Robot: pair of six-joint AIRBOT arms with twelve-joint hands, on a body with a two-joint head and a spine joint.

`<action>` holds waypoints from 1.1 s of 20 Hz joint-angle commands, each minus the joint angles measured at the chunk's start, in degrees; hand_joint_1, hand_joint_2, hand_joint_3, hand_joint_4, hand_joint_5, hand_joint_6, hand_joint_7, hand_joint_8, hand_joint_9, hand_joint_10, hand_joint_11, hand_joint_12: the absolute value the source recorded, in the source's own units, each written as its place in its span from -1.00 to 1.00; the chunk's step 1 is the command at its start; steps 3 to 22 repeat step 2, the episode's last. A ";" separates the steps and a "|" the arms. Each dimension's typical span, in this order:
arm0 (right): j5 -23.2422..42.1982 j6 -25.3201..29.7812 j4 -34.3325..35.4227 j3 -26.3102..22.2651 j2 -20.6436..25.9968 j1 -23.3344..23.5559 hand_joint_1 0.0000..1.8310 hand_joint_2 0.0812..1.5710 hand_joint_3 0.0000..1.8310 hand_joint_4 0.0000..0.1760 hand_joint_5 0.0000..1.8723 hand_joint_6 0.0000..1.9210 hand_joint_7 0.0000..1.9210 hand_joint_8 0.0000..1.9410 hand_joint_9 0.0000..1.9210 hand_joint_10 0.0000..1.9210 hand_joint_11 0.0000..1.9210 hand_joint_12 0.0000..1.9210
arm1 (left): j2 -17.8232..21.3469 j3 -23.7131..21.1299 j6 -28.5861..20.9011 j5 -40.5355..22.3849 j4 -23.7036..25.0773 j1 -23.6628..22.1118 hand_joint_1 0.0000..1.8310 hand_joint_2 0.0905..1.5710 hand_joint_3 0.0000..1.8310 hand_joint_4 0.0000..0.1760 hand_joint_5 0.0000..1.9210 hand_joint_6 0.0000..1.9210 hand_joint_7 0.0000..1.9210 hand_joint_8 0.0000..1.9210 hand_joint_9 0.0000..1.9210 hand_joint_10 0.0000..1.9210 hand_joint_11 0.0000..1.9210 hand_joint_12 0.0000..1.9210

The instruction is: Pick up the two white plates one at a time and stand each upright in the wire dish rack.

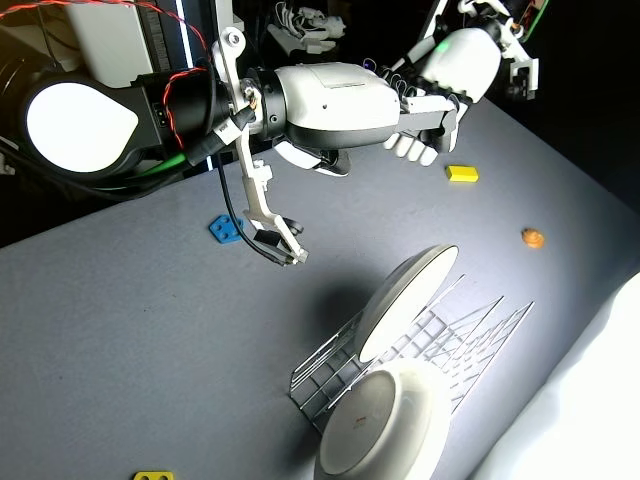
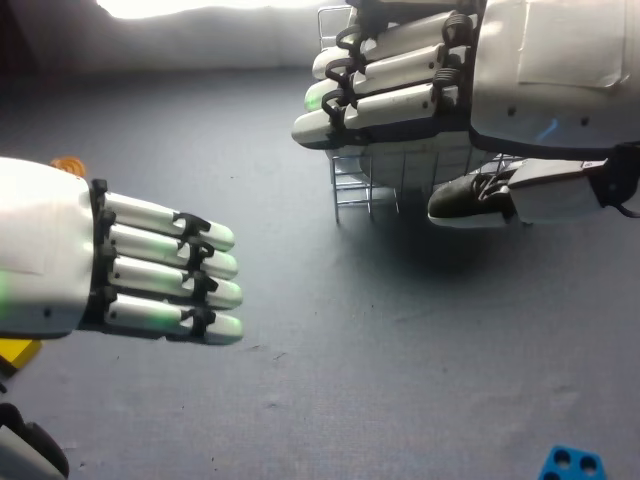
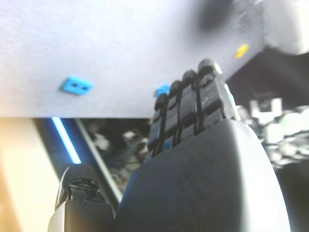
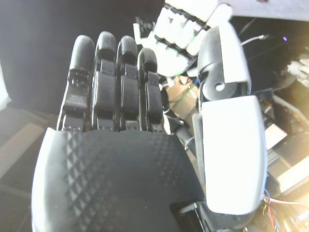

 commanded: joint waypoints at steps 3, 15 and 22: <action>5.04 0.65 3.03 -0.28 0.20 0.61 0.15 0.29 -1.00 -1.00 -0.52 -0.99 -0.48 -0.99 -0.51 -0.98 -1.00 0.25 | 0.49 0.09 -1.35 -0.41 -2.71 -1.87 -1.00 0.29 -1.00 -1.00 -0.95 -1.00 -0.95 -1.00 -0.98 -1.00 -1.00 -0.99; 5.04 0.65 3.03 -0.28 0.20 0.61 0.15 0.29 -1.00 -1.00 -0.52 -0.99 -0.48 -0.99 -0.51 -0.98 -1.00 0.25 | 0.49 0.09 -1.35 -0.41 -2.71 -1.87 -1.00 0.29 -1.00 -1.00 -0.95 -1.00 -0.95 -1.00 -0.98 -1.00 -1.00 -0.99; 5.04 0.65 3.03 -0.28 0.20 0.61 0.15 0.29 -1.00 -1.00 -0.52 -0.99 -0.48 -0.99 -0.51 -0.98 -1.00 0.25 | 0.49 0.09 -1.35 -0.41 -2.71 -1.87 -1.00 0.29 -1.00 -1.00 -0.95 -1.00 -0.95 -1.00 -0.98 -1.00 -1.00 -0.99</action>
